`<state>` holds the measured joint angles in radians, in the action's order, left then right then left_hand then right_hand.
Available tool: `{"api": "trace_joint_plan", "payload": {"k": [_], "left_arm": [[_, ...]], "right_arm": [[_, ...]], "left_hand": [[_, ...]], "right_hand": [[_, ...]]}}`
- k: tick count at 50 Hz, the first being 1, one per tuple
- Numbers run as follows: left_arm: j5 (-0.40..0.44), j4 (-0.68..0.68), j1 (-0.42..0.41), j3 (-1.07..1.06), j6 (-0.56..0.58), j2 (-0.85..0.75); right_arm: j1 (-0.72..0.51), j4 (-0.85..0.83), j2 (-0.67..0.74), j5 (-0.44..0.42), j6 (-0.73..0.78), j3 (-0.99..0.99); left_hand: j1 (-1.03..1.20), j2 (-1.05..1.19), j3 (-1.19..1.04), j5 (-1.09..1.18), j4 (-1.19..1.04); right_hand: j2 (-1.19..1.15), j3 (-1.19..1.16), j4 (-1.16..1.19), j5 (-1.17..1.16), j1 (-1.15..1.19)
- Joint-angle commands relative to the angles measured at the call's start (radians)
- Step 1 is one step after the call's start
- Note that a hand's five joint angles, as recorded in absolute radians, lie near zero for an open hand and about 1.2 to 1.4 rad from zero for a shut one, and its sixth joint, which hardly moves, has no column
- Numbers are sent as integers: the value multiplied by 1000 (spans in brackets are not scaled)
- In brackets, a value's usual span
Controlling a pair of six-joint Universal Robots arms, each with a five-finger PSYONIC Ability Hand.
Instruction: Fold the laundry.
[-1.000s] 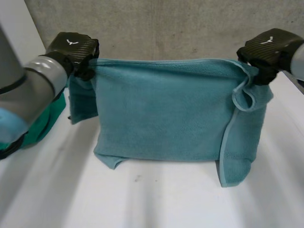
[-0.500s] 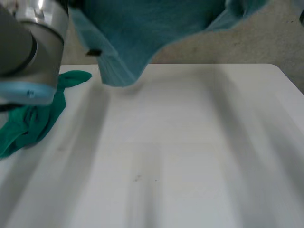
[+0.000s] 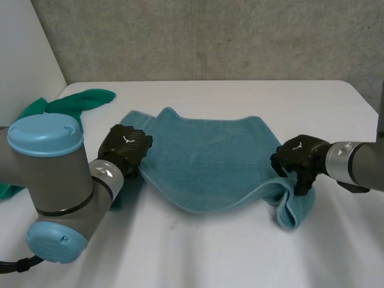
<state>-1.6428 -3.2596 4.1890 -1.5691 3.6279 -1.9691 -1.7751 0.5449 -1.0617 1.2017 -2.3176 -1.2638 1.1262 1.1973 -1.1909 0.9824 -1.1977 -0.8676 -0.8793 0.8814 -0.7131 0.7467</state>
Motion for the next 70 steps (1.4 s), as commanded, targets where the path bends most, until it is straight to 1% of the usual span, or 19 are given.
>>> {"api": "trace_joint_plan", "payload": {"k": [1,3,6,11,15,19,23,27,33,36,41,44,48,50,52,55,59,64,70], "left_arm": [[-2,-3,-3,1,0,-1],[-2,-3,-3,-5,0,-1],[-2,-3,-1,-8,-3,-1],[-2,-2,11,-8,-34,-1],[0,-2,29,-5,-75,-1],[0,0,45,-3,-112,-2],[0,0,51,-5,-117,-1],[0,0,51,-5,-117,-2],[3,0,54,-5,-117,-4],[3,0,54,-6,-117,-8],[3,1,56,-8,-118,-11],[1,4,57,-8,-126,-11],[0,23,57,-11,-140,-13],[0,40,59,-17,-149,-13],[-2,52,65,-35,-161,-13],[0,55,78,-64,-176,-13],[-2,54,83,-104,-180,-11],[-9,40,86,-150,-180,-2],[-80,2,101,-184,-172,-1]], "right_arm": [[9,-266,-69,-1,-253,-153],[29,-318,-133,-2,-310,-231],[66,-368,-194,-2,-364,-314],[120,-459,-326,-8,-512,-494],[157,-480,-403,-7,-600,-609],[180,-488,-460,-5,-654,-710],[209,-537,-503,-5,-677,-801],[250,-572,-509,-10,-678,-861],[258,-588,-497,-36,-683,-881],[253,-609,-448,-53,-681,-882],[249,-689,-373,-51,-680,-875],[246,-724,-336,-50,-678,-862],[244,-750,-271,-45,-675,-815],[249,-750,-273,-42,-671,-801],[247,-750,-291,-33,-661,-780],[250,-744,-378,-30,-649,-747],[249,-741,-466,-37,-638,-723],[247,-737,-495,-37,-635,-698],[250,-731,-491,-28,-583,-668]], "left_hand": [[182,111,-118,152,-111],[182,111,-118,152,-111],[182,111,-118,152,-111],[182,111,-118,152,-111],[174,102,-109,143,-102],[162,91,-97,131,-90],[153,82,-88,122,-82],[121,50,-56,90,-49],[62,-9,3,31,9],[-2,-74,67,-33,74],[-102,-173,167,-133,174],[-149,-220,214,-180,221],[-284,-355,349,-315,355],[-381,-452,446,-412,452],[-536,-607,601,-567,608],[-739,-810,803,-769,810],[-786,-858,851,-817,858],[-816,-887,881,-847,887],[-816,-887,881,-847,887]], "right_hand": [[421,433,-435,441,-300],[497,509,-511,517,-377],[504,515,-518,524,-383],[489,501,-503,509,-368],[480,492,-494,500,-359],[483,495,-497,503,-362],[480,492,-494,500,-359],[471,483,-485,491,-351],[463,474,-476,483,-342],[439,451,-453,459,-318],[322,334,-336,342,-201],[187,199,-201,207,-66],[-527,-515,513,-507,648],[-529,-517,515,-509,650],[-529,-517,515,-509,650],[-529,-517,515,-509,650],[-529,-517,515,-509,650],[-529,-517,515,-509,650],[-529,-517,515,-509,650]]}}
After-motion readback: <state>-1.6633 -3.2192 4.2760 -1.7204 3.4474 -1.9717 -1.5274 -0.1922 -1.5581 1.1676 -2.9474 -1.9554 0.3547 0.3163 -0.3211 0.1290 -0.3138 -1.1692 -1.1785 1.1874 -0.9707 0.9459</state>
